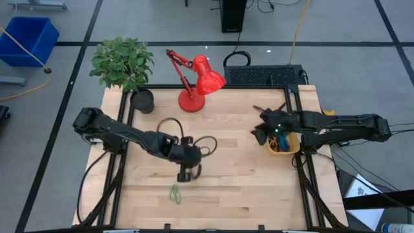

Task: Pick and place rubber bands into bin
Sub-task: Put the black rubber band into the yellow bin, then put the left green rubber band into the yellow bin

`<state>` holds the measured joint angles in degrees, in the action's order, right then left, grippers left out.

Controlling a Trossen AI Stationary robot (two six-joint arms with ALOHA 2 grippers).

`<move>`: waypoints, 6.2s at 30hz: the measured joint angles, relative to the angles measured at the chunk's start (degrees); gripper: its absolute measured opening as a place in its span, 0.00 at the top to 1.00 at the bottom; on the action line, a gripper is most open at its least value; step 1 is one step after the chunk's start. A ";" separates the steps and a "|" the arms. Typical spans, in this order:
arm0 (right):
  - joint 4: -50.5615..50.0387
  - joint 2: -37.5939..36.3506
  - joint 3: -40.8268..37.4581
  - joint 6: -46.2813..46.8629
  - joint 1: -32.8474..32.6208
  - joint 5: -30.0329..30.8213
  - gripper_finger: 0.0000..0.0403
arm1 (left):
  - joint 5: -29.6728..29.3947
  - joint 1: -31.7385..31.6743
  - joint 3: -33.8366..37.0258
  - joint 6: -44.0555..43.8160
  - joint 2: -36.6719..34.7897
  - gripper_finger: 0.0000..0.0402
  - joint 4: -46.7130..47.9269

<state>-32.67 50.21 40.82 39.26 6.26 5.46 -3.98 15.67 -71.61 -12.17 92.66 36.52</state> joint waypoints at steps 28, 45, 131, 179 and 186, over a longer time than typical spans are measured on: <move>47.93 14.57 0.00 -23.49 -11.04 -10.19 0.58 | -7.18 -9.71 -0.01 19.00 -2.73 0.98 -30.85; 60.43 24.80 0.00 -20.35 -11.37 -10.21 0.65 | -8.12 -9.97 -0.01 19.52 -2.73 0.97 -30.54; -34.52 -8.21 0.15 26.43 -10.69 10.88 1.00 | -8.08 -11.26 -0.07 -0.95 -2.73 0.59 -0.66; -21.77 -11.43 -7.98 27.57 -7.50 21.68 0.53 | -4.44 -10.14 -0.05 -8.31 -2.73 0.59 0.18; -16.54 -11.45 -7.91 23.83 -7.37 21.63 0.53 | 3.46 -6.92 -0.01 -6.25 -2.73 0.59 7.95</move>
<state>-49.21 38.76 32.91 63.10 -1.10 27.09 -0.52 8.75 -71.61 -18.42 89.93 44.47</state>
